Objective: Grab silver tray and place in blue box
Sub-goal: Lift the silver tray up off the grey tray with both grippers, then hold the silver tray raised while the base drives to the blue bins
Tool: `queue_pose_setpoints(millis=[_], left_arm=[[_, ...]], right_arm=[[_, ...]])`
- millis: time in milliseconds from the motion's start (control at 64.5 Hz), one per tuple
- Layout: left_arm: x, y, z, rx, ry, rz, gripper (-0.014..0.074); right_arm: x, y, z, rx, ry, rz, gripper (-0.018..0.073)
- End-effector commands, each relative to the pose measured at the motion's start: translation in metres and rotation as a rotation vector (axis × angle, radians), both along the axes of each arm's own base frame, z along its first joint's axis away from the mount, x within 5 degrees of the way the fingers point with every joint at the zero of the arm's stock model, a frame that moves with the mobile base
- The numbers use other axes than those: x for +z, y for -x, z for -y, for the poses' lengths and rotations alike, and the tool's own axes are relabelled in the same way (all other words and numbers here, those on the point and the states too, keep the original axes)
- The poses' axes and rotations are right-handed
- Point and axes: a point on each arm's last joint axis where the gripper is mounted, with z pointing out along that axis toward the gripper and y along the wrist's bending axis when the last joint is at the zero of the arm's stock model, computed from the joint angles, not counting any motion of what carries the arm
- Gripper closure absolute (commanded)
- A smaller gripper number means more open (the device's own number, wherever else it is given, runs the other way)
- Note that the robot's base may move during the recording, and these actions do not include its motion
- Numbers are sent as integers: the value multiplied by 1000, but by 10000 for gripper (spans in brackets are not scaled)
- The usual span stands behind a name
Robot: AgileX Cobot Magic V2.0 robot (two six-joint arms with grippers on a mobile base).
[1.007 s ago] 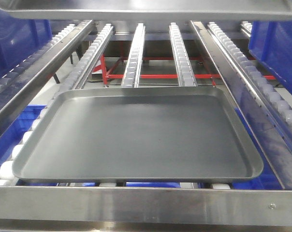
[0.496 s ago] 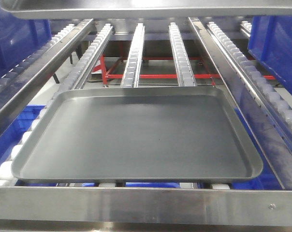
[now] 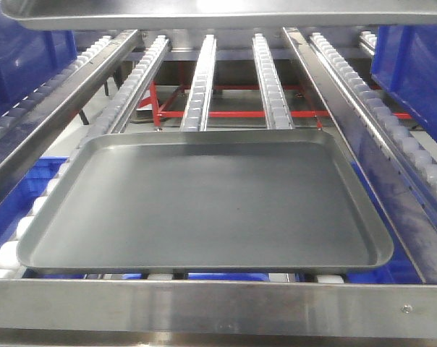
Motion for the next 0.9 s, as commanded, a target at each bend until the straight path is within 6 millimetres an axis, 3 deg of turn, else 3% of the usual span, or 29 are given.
queue_pose_setpoints(millis=[0, 883], left_arm=[[16, 4, -10, -11, -18, 71, 694], [16, 5, -9, -12, -15, 69, 694]], right_arm=[[18, 2, 10, 5, 28, 114, 503], [17, 1, 9, 6, 30, 112, 503]])
